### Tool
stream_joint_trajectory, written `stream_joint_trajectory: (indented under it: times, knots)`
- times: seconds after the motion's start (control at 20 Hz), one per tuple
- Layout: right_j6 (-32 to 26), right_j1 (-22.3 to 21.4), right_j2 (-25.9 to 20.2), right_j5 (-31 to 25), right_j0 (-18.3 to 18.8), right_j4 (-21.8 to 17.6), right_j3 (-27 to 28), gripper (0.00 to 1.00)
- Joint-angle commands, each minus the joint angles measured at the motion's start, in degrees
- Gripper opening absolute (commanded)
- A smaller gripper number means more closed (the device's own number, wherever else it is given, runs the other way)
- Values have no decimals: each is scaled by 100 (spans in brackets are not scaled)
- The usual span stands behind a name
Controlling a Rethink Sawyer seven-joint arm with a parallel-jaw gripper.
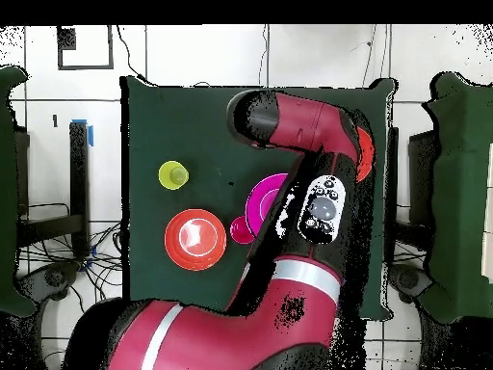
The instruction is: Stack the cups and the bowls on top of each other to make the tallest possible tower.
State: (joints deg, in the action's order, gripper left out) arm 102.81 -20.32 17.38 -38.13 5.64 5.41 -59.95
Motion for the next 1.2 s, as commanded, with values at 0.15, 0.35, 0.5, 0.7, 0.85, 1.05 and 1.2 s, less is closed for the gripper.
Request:
stream_joint_trajectory:
  times: [0.15,0.35,0.5,0.7,0.85,1.05,1.2]
  knots:
    - [391,-444,47,-1057,-313,-324,-644,0]
    - [436,-492,296,-1233,-456,-422,-743,0]
    - [570,-574,599,-1442,-646,-488,-827,0]
    - [664,-663,884,-1579,-860,-505,-978,0]
    - [652,-670,973,-1574,-928,-488,-1063,0]
    - [641,-620,1070,-1662,-996,-450,-1087,0]
    - [533,-558,1091,-1658,-970,-449,-1046,0]
